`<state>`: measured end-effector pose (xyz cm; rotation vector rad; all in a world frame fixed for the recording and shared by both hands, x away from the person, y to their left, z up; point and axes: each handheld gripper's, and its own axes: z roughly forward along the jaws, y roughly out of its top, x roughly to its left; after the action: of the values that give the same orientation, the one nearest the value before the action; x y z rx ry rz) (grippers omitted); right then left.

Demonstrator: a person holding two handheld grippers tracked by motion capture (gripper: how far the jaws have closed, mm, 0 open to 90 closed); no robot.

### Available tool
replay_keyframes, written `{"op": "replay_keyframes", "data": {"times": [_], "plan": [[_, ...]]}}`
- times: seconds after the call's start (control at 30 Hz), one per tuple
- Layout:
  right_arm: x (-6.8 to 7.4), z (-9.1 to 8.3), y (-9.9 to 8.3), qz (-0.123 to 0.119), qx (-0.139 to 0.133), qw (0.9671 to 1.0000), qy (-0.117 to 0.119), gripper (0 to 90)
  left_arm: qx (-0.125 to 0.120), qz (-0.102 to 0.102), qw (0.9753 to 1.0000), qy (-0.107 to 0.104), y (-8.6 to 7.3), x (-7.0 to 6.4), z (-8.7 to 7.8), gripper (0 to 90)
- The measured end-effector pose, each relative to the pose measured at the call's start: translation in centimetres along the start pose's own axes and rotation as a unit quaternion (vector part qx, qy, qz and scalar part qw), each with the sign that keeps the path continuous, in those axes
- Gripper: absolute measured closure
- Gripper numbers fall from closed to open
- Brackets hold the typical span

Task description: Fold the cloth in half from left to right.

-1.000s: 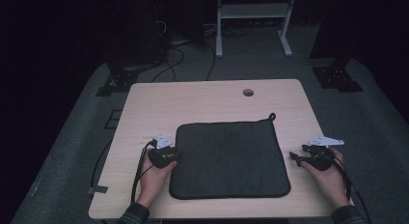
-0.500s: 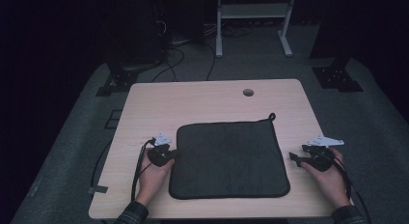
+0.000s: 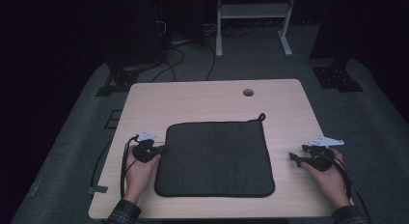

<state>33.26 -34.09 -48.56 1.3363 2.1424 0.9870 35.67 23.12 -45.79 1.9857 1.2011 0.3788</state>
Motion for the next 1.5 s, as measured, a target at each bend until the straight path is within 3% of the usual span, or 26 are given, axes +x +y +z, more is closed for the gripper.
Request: {"op": "replay_keyframes", "data": {"times": [0.37,0.57,0.8,1.0,1.5], "plan": [[0.0,0.0,0.0,0.0,0.0,1.0,0.0,32.1,-0.009,-0.023,0.9995,0.019,-0.5,2.8,-2.2,85.6],[0.0,0.0,0.0,0.0,0.0,1.0,0.0,32.1,-0.035,-0.039,0.9986,-0.006,-0.3,3.4,-3.4,85.7],[0.0,0.0,0.0,0.0,0.0,1.0,0.0,32.1,-0.058,-0.033,0.9971,-0.037,0.6,2.5,-3.8,85.6],[0.0,0.0,0.0,0.0,0.0,1.0,0.0,32.0,-0.073,-0.036,0.9939,-0.074,1.8,1.4,-3.7,85.5],[0.0,0.0,0.0,0.001,0.0,1.0,0.0,32.0,-0.076,-0.014,0.9877,-0.136,4.7,-2.2,-2.0,85.4]]}}
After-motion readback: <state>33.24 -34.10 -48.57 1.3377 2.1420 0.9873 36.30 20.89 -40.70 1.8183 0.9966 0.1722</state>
